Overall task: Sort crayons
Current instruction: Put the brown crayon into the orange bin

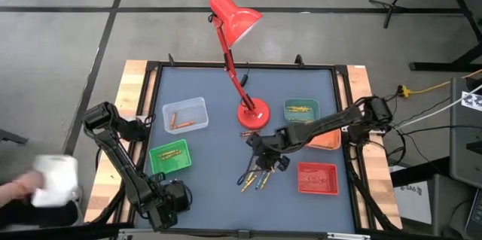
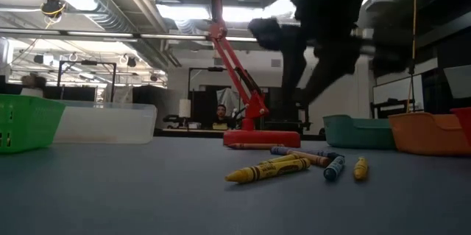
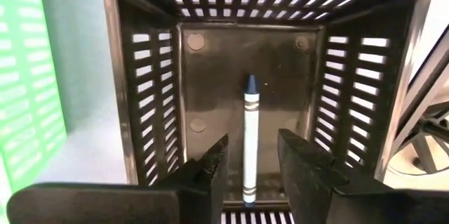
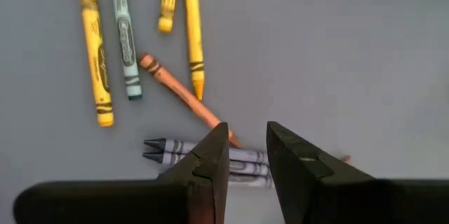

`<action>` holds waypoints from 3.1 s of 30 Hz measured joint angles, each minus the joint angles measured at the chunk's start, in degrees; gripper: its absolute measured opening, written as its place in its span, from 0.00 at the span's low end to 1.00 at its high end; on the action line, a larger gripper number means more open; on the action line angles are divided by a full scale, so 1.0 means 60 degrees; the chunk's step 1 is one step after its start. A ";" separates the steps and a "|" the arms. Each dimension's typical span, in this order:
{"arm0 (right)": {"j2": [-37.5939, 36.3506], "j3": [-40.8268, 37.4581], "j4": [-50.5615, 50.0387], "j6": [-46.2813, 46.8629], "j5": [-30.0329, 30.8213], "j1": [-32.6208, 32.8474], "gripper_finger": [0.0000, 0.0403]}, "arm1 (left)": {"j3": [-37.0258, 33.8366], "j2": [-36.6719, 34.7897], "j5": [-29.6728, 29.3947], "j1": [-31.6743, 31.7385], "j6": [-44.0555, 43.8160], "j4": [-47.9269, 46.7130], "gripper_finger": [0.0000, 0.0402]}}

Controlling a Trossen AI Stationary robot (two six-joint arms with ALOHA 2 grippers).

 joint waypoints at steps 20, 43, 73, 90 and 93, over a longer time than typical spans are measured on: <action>0.1146 0.0004 0.0155 -0.0102 0.0009 0.0000 0.23 | 0.0005 0.0000 -0.0391 0.0000 -0.0009 0.0094 0.26; 0.1146 0.0000 0.0505 -0.1599 0.0033 0.0000 0.23 | 0.0005 0.0000 -0.0758 0.0000 -0.0016 0.0250 0.26; 0.1642 0.0007 0.0471 -0.1596 0.0165 0.0007 0.05 | 0.0009 0.0000 -0.1982 0.0022 -0.0699 0.0556 0.26; 0.1762 0.1163 -0.0613 -0.0190 0.0260 -0.0011 0.06 | 0.0009 0.0000 -0.4985 0.1245 -0.0657 0.1604 0.26; 0.1733 0.1686 -0.1086 0.0280 0.0252 -0.0011 0.06 | 0.0009 0.0000 -0.5256 0.1519 -0.0657 0.1616 0.26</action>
